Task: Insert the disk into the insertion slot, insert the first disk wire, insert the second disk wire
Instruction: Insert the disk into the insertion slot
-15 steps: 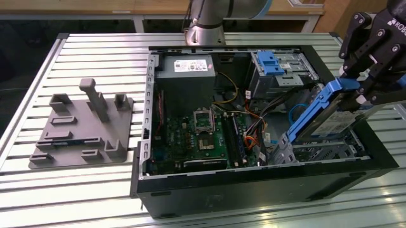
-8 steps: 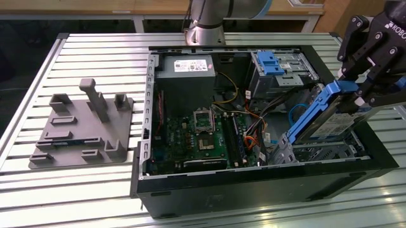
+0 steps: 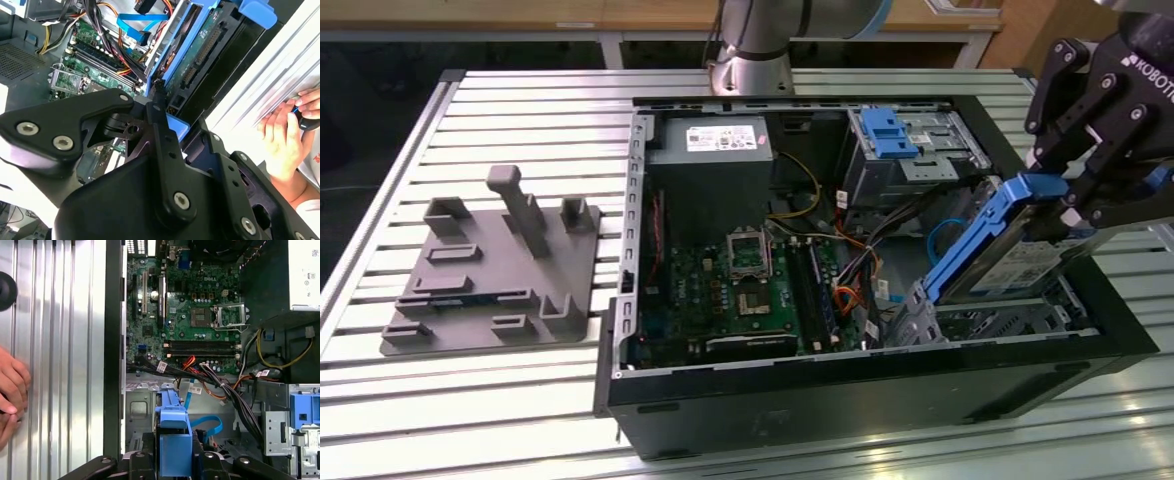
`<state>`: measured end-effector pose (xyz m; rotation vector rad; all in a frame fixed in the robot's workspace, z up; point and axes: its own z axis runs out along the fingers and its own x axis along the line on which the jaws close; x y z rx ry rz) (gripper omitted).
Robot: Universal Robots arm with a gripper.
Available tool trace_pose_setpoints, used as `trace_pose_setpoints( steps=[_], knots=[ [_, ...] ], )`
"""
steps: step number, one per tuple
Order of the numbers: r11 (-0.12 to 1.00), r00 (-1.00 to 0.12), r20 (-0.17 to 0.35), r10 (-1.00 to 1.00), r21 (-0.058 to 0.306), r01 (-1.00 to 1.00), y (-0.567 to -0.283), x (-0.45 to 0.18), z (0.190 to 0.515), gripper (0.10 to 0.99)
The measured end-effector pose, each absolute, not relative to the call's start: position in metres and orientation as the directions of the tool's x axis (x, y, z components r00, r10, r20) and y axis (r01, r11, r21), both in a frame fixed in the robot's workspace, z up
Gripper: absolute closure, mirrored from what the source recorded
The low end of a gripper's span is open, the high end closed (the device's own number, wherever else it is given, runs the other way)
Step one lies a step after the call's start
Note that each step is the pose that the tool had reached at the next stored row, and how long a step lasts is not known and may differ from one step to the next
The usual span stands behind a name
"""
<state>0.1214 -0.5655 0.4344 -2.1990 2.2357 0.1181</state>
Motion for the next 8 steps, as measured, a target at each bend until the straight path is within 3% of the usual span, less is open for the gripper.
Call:
trace_pose_setpoints(
  steps=[8],
  knots=[
    [0.015, -0.018, -0.055, -0.998, 0.051, -0.999, -0.5653, 0.1214, 0.4234, 0.725]
  ],
)
